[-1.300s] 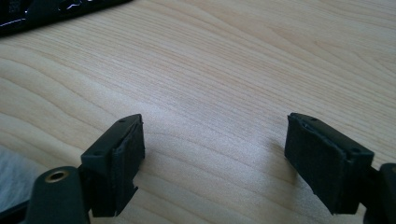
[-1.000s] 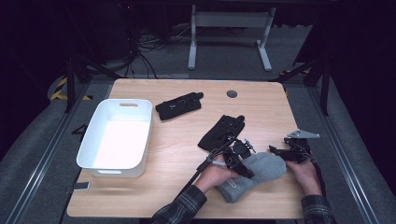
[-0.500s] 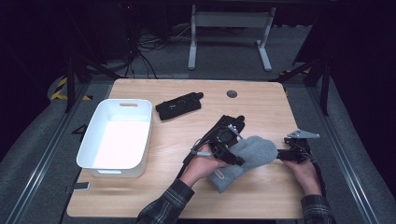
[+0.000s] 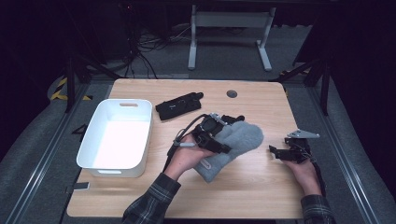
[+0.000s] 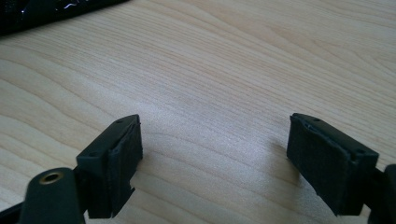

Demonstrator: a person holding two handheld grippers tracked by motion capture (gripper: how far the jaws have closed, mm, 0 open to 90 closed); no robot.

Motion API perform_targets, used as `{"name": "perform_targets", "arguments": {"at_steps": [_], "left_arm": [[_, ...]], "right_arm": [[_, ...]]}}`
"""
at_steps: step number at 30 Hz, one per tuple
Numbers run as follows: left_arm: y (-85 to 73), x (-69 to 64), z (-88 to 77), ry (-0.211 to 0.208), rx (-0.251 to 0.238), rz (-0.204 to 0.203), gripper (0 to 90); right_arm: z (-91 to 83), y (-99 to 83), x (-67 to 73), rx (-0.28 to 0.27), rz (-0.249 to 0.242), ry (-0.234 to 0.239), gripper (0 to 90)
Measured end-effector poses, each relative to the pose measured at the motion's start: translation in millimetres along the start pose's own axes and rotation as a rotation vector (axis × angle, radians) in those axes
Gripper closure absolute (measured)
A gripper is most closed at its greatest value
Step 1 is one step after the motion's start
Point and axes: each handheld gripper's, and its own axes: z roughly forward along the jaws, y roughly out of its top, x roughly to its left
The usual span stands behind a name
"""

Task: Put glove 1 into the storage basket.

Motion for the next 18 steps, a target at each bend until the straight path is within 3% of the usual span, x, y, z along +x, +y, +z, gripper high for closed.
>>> {"name": "perform_targets", "arguments": {"at_steps": [1, 18], "left_arm": [[-1.7, 4.9, -10.5, 0.016, -0.013, -0.004, 63.1], [-22.3, 33.9, -85.4, 0.148, -0.07, -0.084, 63.1]], "right_arm": [[0.0, 0.0, 0.0, 0.0, 0.0, 0.0, 18.6], [0.0, 0.0, 0.0, 0.0, 0.0, 0.0, 18.5]]}}
